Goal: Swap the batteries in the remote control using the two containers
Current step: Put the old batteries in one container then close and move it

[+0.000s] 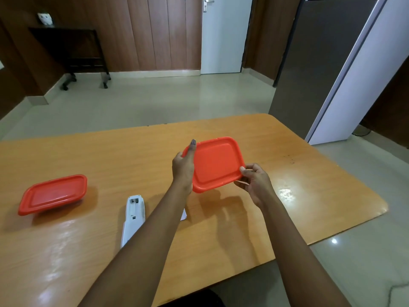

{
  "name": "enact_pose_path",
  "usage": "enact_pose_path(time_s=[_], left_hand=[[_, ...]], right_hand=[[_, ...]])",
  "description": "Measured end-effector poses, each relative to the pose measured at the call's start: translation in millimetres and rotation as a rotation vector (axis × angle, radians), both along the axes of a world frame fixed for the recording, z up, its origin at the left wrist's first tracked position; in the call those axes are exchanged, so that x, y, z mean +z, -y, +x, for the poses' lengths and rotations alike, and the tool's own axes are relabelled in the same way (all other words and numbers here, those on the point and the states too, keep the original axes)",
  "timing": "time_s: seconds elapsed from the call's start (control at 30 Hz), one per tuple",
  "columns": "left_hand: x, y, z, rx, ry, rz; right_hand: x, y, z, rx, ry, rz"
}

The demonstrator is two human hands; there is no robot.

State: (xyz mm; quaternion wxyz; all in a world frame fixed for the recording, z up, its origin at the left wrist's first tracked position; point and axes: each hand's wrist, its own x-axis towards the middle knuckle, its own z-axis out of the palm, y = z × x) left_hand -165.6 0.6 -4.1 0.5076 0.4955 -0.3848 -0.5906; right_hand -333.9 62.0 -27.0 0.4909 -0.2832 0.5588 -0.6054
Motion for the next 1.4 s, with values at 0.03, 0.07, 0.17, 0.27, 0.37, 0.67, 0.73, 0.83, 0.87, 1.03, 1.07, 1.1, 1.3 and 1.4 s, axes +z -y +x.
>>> enact_pose_path(time_s=[0.03, 0.07, 0.17, 0.27, 0.37, 0.67, 0.73, 0.83, 0.87, 1.03, 1.07, 1.1, 1.3, 1.4], left_hand=[[4.4, -3.1, 1.4, 0.029, 0.065, -0.059], [6.2, -6.1, 2.5, 0.040, 0.130, -0.124], [10.3, -18.1, 2.9, -0.038, 0.254, -0.300], [14.7, -29.3, 2.9, -0.077, 0.307, -0.369], [17.6, -37.5, 4.7, -0.073, 0.329, -0.384], [26.8, -57.9, 8.3, -0.129, 0.391, -0.382], [29.7, -63.4, 10.0, -0.168, 0.361, -0.281], [27.8, -79.0, 14.7, -0.225, 0.330, -0.174], [26.3, -82.6, 16.6, -0.224, 0.318, -0.174], [36.4, -92.3, 17.5, -0.262, 0.550, -0.254], [39.0, -95.6, 15.3, -0.290, 0.627, -0.280], [42.3, -99.9, 13.2, -0.309, 0.673, -0.305], [49.7, -124.6, 6.5, -0.259, 0.733, -0.353], [45.4, -130.1, 2.1, -0.230, 0.748, -0.344]], right_hand=[[4.8, -0.5, -0.6, 0.015, -0.053, 0.004], [12.1, 0.1, -1.3, 0.016, -0.107, 0.009], [37.2, 8.8, -3.7, 0.037, -0.243, 0.074], [54.1, 15.2, -2.2, 0.143, -0.281, 0.179], [57.3, 15.4, 2.7, 0.111, -0.282, 0.189], [56.5, -0.6, 14.0, -0.131, -0.305, 0.190], [55.0, -5.6, 12.3, -0.178, -0.235, 0.176], [49.6, -14.8, 7.0, -0.229, -0.076, 0.165], [50.2, -17.0, 6.0, -0.199, -0.109, 0.170], [92.5, -20.4, 21.5, -0.044, -0.575, 0.035], [105.1, -19.7, 30.0, 0.040, -0.650, 0.003], [115.4, -20.0, 38.5, 0.119, -0.742, 0.009], [126.6, -25.0, 49.0, 0.118, -1.055, 0.098], [124.7, -31.7, 48.2, 0.086, -1.054, 0.065]])
